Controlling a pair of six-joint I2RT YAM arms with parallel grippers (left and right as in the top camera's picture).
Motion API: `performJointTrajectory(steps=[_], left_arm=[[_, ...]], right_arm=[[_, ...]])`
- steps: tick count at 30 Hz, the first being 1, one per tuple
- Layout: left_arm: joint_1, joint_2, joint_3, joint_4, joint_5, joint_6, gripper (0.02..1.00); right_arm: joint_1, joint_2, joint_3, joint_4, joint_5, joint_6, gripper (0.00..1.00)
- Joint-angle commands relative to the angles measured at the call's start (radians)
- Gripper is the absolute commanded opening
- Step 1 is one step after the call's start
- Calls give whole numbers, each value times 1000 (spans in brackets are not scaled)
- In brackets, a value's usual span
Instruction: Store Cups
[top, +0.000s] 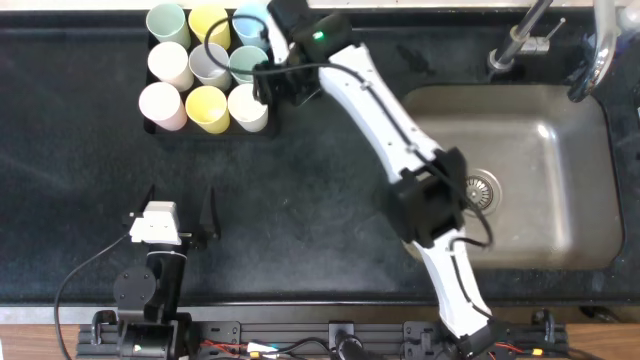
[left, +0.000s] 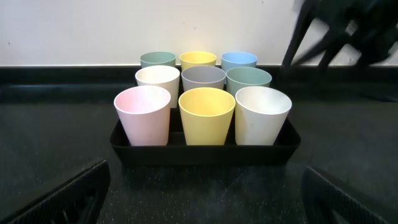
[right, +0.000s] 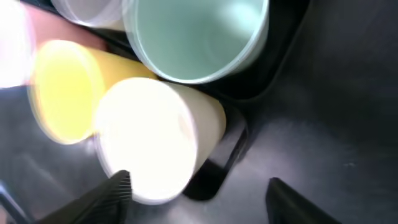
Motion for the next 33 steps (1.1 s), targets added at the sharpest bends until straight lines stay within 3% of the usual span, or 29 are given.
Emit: performJointTrajectory(steps=[1, 5, 9, 14, 25, 33], left_arm=[[-3, -8, -1, -4, 16, 21, 1000], [-3, -8, -1, -4, 16, 21, 1000], [-3, -8, -1, -4, 16, 21, 1000], [-3, -8, -1, -4, 16, 21, 1000], [-3, -8, -1, -4, 16, 21, 1000], [-3, -8, -1, -4, 16, 21, 998]], right_arm=[[-51, -188, 8, -23, 2, -145, 833], [-98, -274, 7, -86, 117, -192, 998], [-149, -368, -34, -115, 221, -224, 998], [-209, -578, -310, -2, 315, -243, 998], [-351, -1152, -985, 383, 315, -242, 996], [-459, -1484, -1357, 583, 185, -241, 998]])
